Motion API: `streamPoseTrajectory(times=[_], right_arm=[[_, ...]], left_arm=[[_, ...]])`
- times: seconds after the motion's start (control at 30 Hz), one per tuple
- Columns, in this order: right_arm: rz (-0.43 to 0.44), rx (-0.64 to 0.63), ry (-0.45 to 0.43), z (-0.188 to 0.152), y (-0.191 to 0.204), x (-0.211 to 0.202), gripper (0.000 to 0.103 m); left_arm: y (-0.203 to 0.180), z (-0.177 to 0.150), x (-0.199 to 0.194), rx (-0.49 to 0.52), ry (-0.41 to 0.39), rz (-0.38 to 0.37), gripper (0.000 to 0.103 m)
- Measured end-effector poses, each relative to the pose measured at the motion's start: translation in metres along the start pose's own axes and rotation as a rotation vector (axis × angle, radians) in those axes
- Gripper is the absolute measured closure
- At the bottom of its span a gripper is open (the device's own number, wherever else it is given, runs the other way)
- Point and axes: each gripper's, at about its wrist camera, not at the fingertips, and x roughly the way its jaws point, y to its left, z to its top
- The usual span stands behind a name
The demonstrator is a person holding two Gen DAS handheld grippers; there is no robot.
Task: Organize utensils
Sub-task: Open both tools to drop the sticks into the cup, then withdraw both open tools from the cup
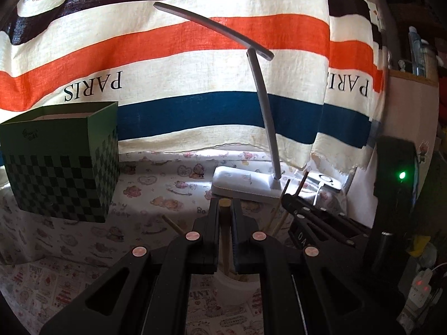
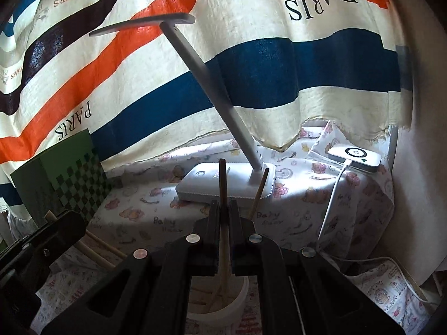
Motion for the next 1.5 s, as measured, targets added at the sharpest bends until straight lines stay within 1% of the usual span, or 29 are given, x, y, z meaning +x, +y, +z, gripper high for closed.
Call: streamPoseTrajectory(times=[0.03, 0.07, 0.13, 0.2, 0.37, 0.43, 0.5, 0.57, 0.63, 0.67, 0.73, 0.83, 0.9, 0.93, 1.0, 1.03, 1.07, 1.13, 1.2, 1.27, 1.3, 1.33, 1.4, 1.5], right_arm=[[-0.008, -0.011, 0.007, 0.000, 0.001, 0.000, 0.097], [-0.010, -0.016, 0.017, 0.001, 0.001, 0.000, 0.097], [-0.011, -0.008, 0.045, 0.003, 0.001, 0.000, 0.097], [0.023, 0.015, 0.076, 0.006, -0.002, 0.000, 0.097], [0.023, 0.018, 0.109, 0.007, -0.003, -0.002, 0.097], [0.041, 0.022, 0.124, 0.007, -0.004, -0.001, 0.096], [0.066, 0.038, 0.135, 0.008, -0.005, -0.002, 0.096], [0.084, 0.043, 0.141, 0.008, -0.004, -0.005, 0.093], [0.092, 0.040, 0.129, 0.010, -0.001, -0.011, 0.080], [0.088, 0.037, 0.118, 0.010, 0.000, -0.013, 0.080], [0.072, 0.011, 0.093, 0.010, 0.007, -0.019, 0.080], [0.092, -0.017, 0.084, 0.007, 0.018, -0.028, 0.080], [0.121, -0.022, 0.083, 0.005, 0.024, -0.036, 0.079], [0.128, -0.029, 0.083, 0.003, 0.028, -0.039, 0.075], [0.137, -0.042, 0.074, 0.001, 0.033, -0.045, 0.069], [0.139, -0.055, 0.065, 0.000, 0.035, -0.049, 0.069], [0.129, -0.073, 0.060, -0.002, 0.038, -0.052, 0.069], [0.104, -0.083, 0.070, -0.005, 0.040, -0.056, 0.069], [0.135, -0.074, 0.072, -0.009, 0.041, -0.064, 0.068], [0.146, -0.079, 0.070, -0.014, 0.042, -0.072, 0.062], [0.146, -0.088, 0.060, -0.019, 0.044, -0.078, 0.054], [0.145, -0.095, 0.052, -0.021, 0.045, -0.082, 0.049], [0.133, -0.116, 0.036, -0.032, 0.048, -0.093, 0.049], [0.155, -0.118, 0.053, -0.048, 0.050, -0.099, 0.047]], left_arm=[[-0.002, -0.001, 0.002, 0.019, 0.015, 0.045, 0.095], [-0.002, -0.002, 0.002, 0.027, 0.020, 0.067, 0.095], [0.001, -0.002, 0.001, 0.018, 0.020, 0.046, 0.095], [0.004, -0.002, 0.000, 0.014, 0.022, 0.055, 0.095], [0.011, 0.001, -0.004, 0.023, 0.010, 0.071, 0.095], [0.013, 0.003, -0.011, 0.033, -0.012, 0.071, 0.091], [0.016, 0.005, -0.020, 0.041, -0.037, 0.078, 0.079], [0.020, 0.007, -0.030, 0.047, -0.060, 0.085, 0.074], [0.024, 0.009, -0.040, 0.056, -0.074, 0.098, 0.067], [0.027, 0.009, -0.045, 0.060, -0.082, 0.108, 0.064], [0.033, 0.008, -0.054, 0.065, -0.093, 0.133, 0.063], [0.044, 0.007, -0.071, 0.060, -0.113, 0.162, 0.055], [0.053, 0.005, -0.082, 0.057, -0.128, 0.181, 0.047], [0.056, 0.003, -0.087, 0.059, -0.136, 0.190, 0.044], [0.063, 0.000, -0.098, 0.072, -0.158, 0.220, 0.031], [0.066, -0.003, -0.104, 0.080, -0.170, 0.241, 0.028], [0.069, -0.006, -0.109, 0.090, -0.182, 0.262, 0.025], [0.074, -0.014, -0.117, 0.112, -0.199, 0.298, 0.024], [0.080, -0.022, -0.124, 0.114, -0.205, 0.320, 0.020], [0.087, -0.032, -0.131, 0.102, -0.205, 0.326, 0.016], [0.090, -0.036, -0.134, 0.094, -0.205, 0.328, 0.013], [0.092, -0.040, -0.136, 0.087, -0.208, 0.330, 0.011], [0.095, -0.049, -0.140, 0.073, -0.215, 0.332, 0.004], [0.100, -0.058, -0.141, 0.054, -0.215, 0.327, 0.001]])
